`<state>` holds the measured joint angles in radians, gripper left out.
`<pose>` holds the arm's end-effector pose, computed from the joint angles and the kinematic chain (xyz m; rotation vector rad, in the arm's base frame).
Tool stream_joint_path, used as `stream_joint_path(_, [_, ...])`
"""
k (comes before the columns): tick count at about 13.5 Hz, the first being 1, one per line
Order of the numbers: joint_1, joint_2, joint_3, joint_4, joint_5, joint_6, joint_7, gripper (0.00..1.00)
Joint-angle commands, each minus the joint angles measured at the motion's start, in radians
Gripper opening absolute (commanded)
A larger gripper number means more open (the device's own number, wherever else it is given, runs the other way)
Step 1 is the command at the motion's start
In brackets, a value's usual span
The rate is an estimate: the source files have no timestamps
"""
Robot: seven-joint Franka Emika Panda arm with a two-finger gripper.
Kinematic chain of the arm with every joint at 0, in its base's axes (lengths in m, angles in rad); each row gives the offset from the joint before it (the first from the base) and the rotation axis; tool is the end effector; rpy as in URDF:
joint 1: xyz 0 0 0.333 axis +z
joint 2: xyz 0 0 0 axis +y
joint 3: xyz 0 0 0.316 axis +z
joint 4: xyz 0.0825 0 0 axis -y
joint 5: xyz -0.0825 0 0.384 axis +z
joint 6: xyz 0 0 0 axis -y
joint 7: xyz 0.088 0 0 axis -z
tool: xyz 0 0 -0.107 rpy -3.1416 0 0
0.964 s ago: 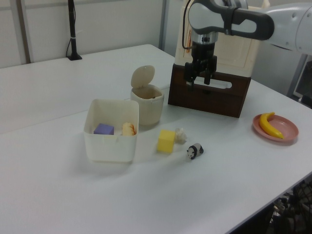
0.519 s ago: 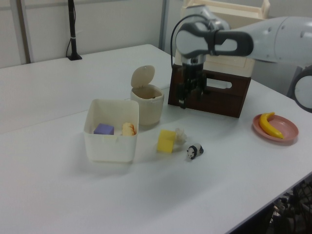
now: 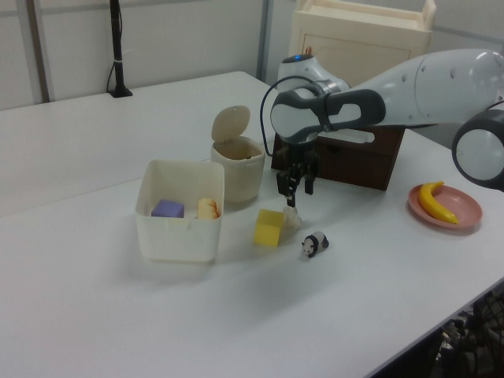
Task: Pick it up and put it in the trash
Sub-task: 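Lower the open gripper onto the white tissue and close on it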
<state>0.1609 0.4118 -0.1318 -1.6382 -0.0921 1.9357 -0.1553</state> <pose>0.6558 0.0220 0.3720 2.9864 0.3451 -0.1804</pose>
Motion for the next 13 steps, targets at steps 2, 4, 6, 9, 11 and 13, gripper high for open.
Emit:
stream_joint_path(2, [0.017, 0.010, -0.006, -0.046, -0.020, 0.061, -0.010, 0.49])
stream_joint_path(4, [0.017, 0.025, -0.006, -0.045, -0.020, 0.081, 0.000, 0.48])
stream_joint_path(6, [0.019, 0.028, -0.006, -0.045, -0.020, 0.083, 0.006, 0.46])
stream_joint_path(9, [0.031, 0.045, -0.006, -0.045, -0.018, 0.091, 0.032, 0.27])
stream_joint_path(11, [0.032, 0.035, -0.006, -0.029, -0.011, 0.089, 0.065, 0.00])
stream_joint_path(13, [0.032, 0.016, -0.006, 0.020, -0.002, 0.069, 0.074, 0.00])
